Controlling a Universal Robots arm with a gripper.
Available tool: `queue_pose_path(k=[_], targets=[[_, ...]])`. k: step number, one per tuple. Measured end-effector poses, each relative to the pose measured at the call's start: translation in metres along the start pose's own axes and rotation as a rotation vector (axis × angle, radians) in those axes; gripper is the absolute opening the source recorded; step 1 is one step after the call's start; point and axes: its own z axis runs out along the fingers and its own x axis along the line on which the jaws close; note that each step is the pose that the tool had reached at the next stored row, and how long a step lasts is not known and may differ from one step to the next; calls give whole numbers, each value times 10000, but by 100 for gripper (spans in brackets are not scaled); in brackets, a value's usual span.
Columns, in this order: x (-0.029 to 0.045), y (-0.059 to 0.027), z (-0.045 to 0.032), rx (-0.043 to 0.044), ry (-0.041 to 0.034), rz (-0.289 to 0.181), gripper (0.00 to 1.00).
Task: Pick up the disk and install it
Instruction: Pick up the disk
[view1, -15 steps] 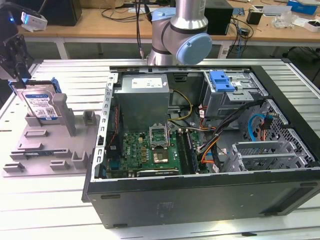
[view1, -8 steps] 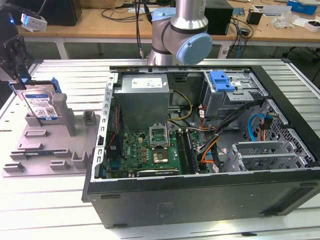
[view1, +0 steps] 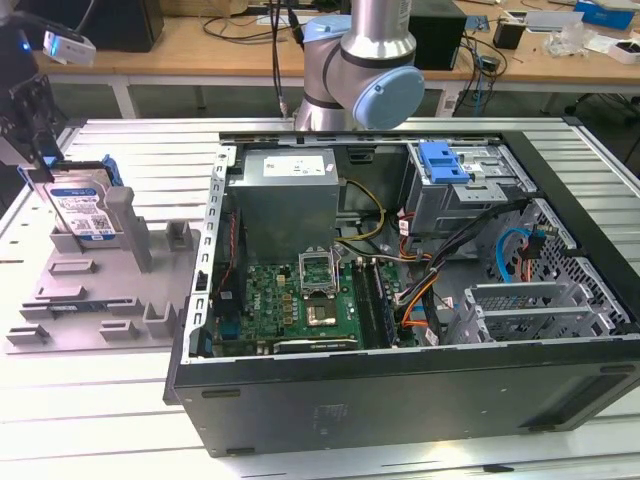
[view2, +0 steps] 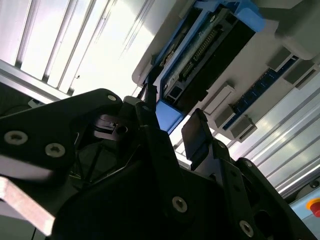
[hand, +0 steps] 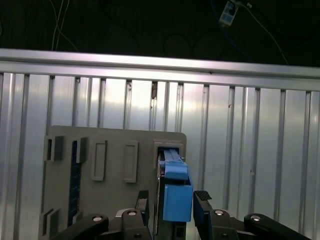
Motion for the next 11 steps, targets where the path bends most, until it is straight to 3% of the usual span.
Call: queue_pose_path(k=[11], targets=[[-1, -3, 89, 1, 2, -71, 48]])
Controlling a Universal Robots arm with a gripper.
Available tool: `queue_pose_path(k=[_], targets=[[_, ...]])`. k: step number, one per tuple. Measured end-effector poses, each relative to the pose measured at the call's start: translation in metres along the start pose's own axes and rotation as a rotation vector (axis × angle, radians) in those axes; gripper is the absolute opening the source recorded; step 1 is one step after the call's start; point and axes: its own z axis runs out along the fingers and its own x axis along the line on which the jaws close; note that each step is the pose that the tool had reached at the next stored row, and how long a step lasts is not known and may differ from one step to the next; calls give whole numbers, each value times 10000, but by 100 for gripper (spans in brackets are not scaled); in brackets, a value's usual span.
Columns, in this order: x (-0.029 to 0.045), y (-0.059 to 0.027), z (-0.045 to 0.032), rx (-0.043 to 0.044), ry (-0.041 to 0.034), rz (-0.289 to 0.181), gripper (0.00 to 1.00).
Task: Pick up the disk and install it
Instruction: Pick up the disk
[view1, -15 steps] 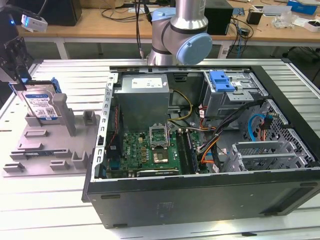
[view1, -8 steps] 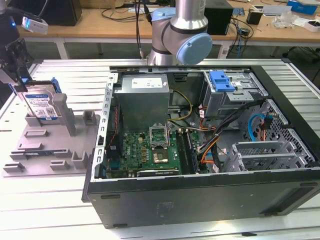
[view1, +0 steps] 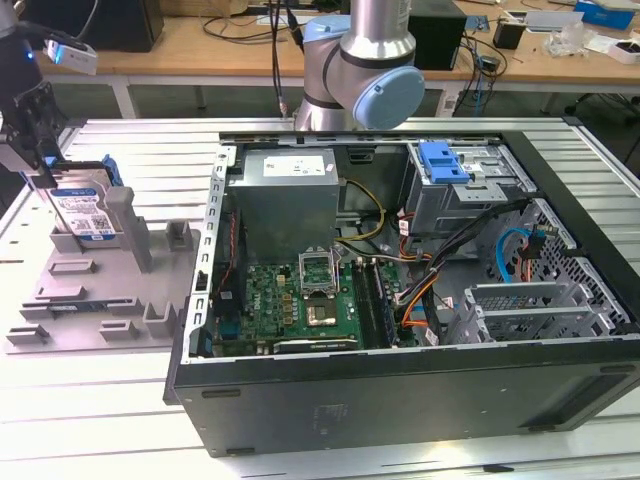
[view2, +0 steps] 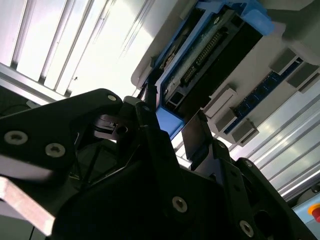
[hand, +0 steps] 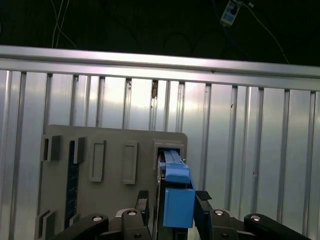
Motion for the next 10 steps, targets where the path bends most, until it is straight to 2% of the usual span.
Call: queue_pose_path(k=[10], targets=[[-1, -3, 97, 2, 2, -63, 48]])
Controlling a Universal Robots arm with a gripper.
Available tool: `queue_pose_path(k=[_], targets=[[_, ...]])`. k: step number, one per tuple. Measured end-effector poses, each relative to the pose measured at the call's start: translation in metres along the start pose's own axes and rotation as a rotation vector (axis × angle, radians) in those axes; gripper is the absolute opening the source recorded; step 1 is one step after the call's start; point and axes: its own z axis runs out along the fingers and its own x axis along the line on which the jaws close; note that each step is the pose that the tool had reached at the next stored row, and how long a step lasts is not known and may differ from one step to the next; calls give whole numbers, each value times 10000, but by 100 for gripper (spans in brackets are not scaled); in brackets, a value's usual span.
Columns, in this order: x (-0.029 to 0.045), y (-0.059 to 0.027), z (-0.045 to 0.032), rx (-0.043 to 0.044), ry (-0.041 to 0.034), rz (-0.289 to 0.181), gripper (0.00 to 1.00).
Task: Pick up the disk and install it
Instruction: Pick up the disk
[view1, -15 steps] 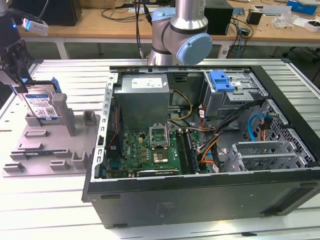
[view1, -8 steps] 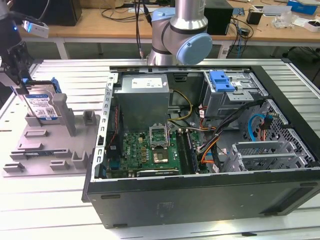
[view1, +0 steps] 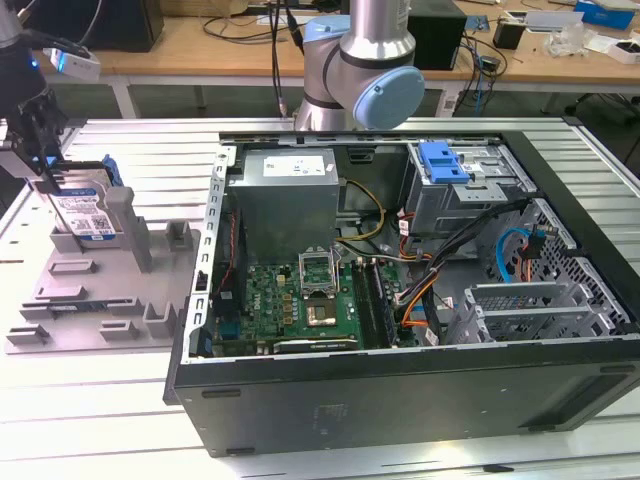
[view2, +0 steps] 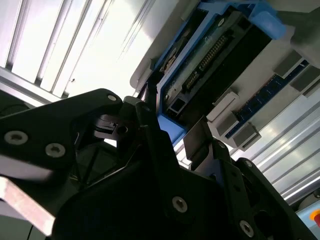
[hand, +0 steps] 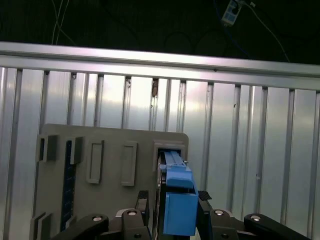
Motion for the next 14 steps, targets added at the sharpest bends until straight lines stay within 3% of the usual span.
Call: queue_pose_path(k=[14], targets=[[-4, 13, 24, 4, 1, -7, 48]])
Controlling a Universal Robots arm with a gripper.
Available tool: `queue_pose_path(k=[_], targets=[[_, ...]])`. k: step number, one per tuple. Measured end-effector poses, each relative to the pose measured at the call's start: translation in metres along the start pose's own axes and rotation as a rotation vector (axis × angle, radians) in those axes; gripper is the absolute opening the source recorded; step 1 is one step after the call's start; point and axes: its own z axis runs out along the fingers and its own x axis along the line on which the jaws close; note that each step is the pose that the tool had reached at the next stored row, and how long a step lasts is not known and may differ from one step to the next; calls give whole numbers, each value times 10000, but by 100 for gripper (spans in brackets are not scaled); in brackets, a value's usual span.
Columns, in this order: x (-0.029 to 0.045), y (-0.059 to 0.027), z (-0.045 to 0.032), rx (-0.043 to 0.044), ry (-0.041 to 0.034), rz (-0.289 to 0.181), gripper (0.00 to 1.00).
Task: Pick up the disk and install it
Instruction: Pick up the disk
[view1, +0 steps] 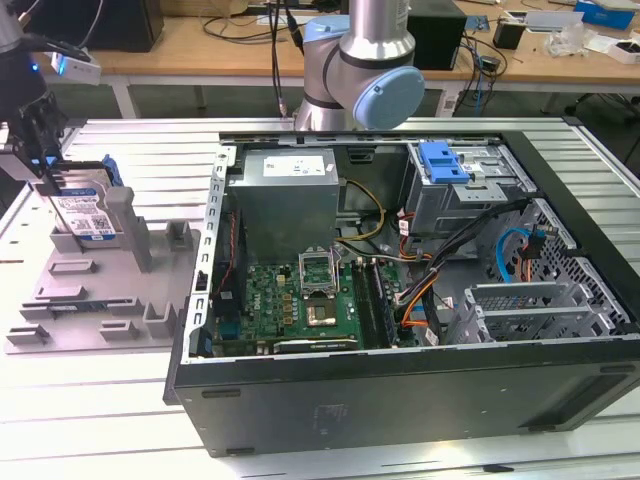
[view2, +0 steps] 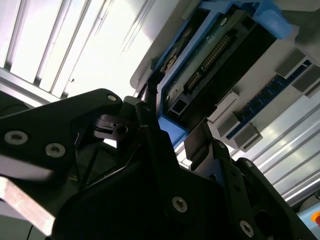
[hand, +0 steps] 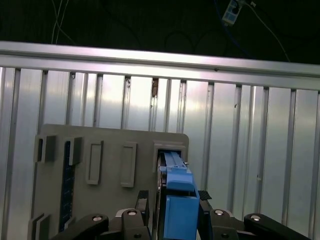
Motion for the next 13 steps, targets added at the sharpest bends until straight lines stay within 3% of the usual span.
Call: queue_pose_path(k=[9, 10, 13], targets=[[-19, 5, 0, 1, 1, -1, 47], [-19, 5, 0, 1, 1, 0, 39], [-19, 7, 1, 1, 0, 0, 39]])
